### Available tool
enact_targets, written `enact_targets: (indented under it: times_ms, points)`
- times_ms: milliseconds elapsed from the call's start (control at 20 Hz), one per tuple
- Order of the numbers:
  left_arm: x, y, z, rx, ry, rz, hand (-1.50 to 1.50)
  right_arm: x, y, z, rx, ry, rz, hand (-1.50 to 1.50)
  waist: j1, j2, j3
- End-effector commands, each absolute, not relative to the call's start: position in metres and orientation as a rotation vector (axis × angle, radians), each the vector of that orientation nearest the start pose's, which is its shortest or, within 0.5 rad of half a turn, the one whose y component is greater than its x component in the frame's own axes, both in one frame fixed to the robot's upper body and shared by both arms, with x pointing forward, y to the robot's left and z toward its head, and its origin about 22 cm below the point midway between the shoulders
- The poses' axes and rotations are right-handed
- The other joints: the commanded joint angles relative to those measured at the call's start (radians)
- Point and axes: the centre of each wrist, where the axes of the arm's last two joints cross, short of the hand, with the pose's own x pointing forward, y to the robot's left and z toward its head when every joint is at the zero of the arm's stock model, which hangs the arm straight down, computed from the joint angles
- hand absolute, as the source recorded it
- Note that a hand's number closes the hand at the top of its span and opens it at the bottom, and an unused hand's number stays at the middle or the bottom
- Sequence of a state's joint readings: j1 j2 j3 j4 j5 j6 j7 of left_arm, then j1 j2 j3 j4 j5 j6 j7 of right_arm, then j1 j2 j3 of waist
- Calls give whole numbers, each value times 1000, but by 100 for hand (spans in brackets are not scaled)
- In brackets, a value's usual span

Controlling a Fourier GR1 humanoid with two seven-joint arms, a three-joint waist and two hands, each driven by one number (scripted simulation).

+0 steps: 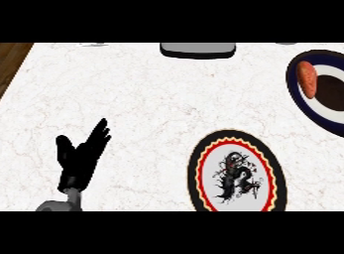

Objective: Pick the sweet potato from the plate and place it in the plate

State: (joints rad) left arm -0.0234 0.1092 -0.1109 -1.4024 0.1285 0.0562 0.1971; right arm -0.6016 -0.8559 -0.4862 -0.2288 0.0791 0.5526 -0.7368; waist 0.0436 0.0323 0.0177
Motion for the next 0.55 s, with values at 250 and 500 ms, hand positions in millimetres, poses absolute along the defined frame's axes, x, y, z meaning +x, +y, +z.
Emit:
enact_targets:
  times_ms: [250, 500]
  points:
    - [242, 234, -30, -36, -1218, -16, 0, 236, -571, 59, -121, -1807, 207, -150, -13, -7, 0]
    - [246, 226, -30, -45, -1224, -13, 0, 233, -562, 40, -122, -1812, 213, -150, -15, -5, 1]
